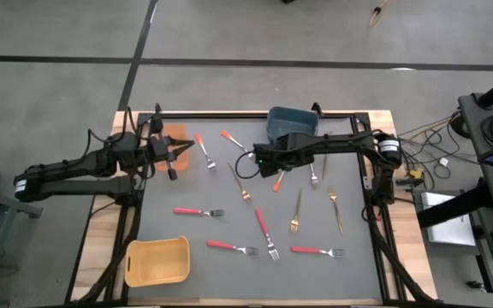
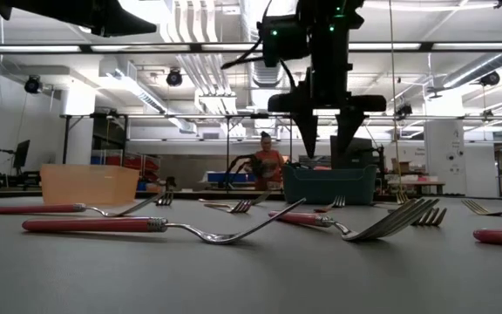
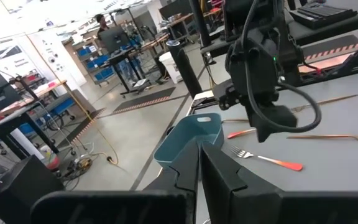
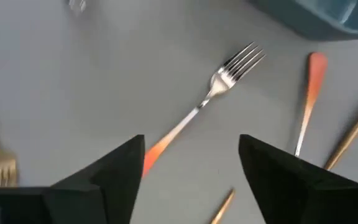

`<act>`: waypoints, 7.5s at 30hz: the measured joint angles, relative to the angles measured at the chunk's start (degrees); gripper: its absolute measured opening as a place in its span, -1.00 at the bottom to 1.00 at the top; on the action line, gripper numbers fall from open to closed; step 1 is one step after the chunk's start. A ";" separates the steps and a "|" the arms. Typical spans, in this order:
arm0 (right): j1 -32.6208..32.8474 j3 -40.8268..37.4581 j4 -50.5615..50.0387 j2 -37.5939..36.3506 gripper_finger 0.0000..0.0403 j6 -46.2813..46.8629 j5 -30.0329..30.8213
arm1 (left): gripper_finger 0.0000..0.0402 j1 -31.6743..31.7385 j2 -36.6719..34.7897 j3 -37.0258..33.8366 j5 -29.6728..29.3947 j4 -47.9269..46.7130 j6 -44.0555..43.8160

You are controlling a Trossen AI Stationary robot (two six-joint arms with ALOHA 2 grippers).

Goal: Sort silverware by color (type)
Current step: Put the orange fork into the blue bin

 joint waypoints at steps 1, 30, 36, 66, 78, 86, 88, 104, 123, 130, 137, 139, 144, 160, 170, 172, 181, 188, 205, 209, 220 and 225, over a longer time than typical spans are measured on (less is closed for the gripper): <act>0.05 -0.03 -0.05 0.10 0.32 2.16 1.30 | -1.00 0.00 0.00 -0.03 0.00 0.01 0.01; 1.55 -2.25 6.32 10.40 0.27 16.24 11.41 | -1.00 0.00 1.04 -0.18 -0.11 0.48 0.50; 1.79 -2.69 6.08 11.48 0.25 17.81 10.81 | -1.00 0.00 1.12 -0.18 -0.11 0.48 0.50; 4.15 -10.10 17.78 10.58 -0.50 19.74 10.26 | -1.00 0.00 7.01 -0.18 -2.16 5.40 1.76; 4.02 -10.14 18.59 9.12 -0.94 13.27 4.75 | -1.00 0.00 6.91 -0.18 -13.27 5.62 1.78; 4.30 -10.36 18.41 6.66 -0.95 6.66 1.86 | -1.00 0.00 6.78 -0.18 -13.31 5.63 1.76; 4.44 -10.41 18.26 5.06 -0.95 3.75 1.50 | -1.00 0.00 6.71 -0.18 -13.33 5.63 1.76; 4.15 -7.58 17.93 -7.24 -0.95 -50.81 -1.85 | -1.00 0.00 6.53 -0.18 -13.33 5.62 1.73; -14.19 4.76 8.43 -9.02 -0.96 -94.63 -5.83 | -1.00 0.00 6.43 -0.15 -13.33 6.59 1.70; -25.31 4.76 7.97 -8.07 -0.96 -103.90 -15.04 | -1.00 0.00 6.49 -0.15 -13.33 7.21 1.67; -32.73 2.16 15.62 -7.43 -0.96 -101.93 -23.43 | -1.00 0.00 6.69 -0.15 -13.33 7.30 1.69; -33.62 0.64 17.24 -7.43 -0.96 -101.91 -23.64 | -1.00 -0.02 6.69 -0.15 -13.33 7.28 1.69; -34.05 -4.41 20.90 -7.41 -0.96 -102.23 -23.66 | -1.00 -0.02 6.71 -0.15 -13.33 7.14 1.82; -34.39 -16.12 33.53 -7.41 -0.96 -102.70 -20.18 | -1.00 0.00 6.71 -0.15 -13.33 7.31 2.00; -34.49 -18.09 33.96 -7.41 -0.96 -102.65 -18.65 | -1.00 0.00 6.71 -0.15 -13.33 7.32 2.17; -34.49 -18.67 35.19 -7.41 -0.96 -102.06 -18.65 | -1.00 -0.01 6.71 -0.15 -13.33 7.32 2.17; -34.53 -21.95 40.01 -7.41 -0.96 -101.15 -18.63 | -1.00 0.00 6.71 -0.15 -13.33 7.32 2.18; -34.53 -24.49 42.65 -7.41 -0.96 -100.23 -18.65 | -1.00 0.00 6.71 -0.15 -13.33 7.32 2.17; -34.53 -25.29 44.22 -7.41 -0.96 -99.58 -19.13 | -1.00 0.00 6.71 -0.15 -13.33 7.61 2.17; -34.49 -25.29 44.24 -7.41 -0.96 -99.58 -19.13 | -1.00 0.00 6.71 -0.15 -13.33 7.67 2.17; -34.49 -25.29 44.26 -7.41 -0.96 -99.70 -19.13 | -1.00 0.00 6.71 -0.15 -13.32 7.78 2.17; -34.49 -25.29 44.24 -7.41 -0.96 -99.83 -19.11 | -1.00 0.00 6.71 -0.15 -13.31 7.76 2.17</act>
